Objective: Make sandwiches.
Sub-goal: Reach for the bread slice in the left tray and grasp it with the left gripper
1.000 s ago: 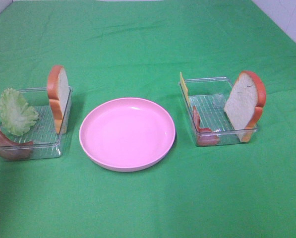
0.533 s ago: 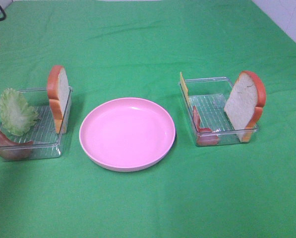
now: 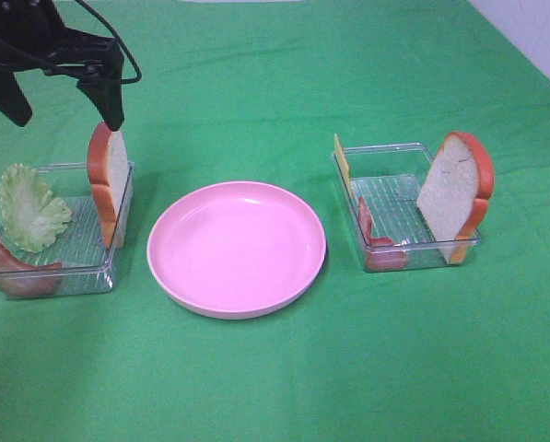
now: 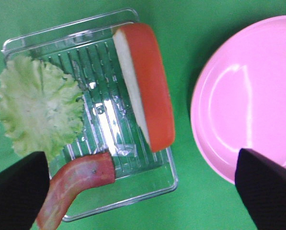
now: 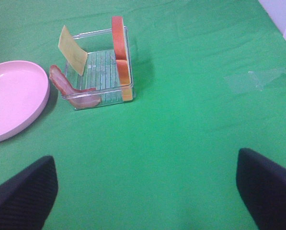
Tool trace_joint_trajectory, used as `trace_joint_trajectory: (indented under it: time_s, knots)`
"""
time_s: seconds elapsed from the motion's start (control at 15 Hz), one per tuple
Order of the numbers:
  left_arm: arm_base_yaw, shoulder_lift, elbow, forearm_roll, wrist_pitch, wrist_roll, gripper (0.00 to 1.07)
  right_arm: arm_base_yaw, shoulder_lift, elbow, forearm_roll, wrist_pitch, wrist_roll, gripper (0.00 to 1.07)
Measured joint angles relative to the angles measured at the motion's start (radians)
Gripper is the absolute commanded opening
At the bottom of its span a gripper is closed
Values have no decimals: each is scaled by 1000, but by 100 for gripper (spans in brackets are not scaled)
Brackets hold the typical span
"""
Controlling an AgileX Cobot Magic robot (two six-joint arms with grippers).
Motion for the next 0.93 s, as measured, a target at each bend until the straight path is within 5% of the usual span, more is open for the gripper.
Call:
trace_joint_trajectory:
  time_s: [0.67,0.93]
  knots:
    - [-24,171,-52,10,-28,-26,98,0,0,0,0,0,0,97]
    - [-24,225,-76,18,-31,-13,90,0,0,0,1,0,0,97]
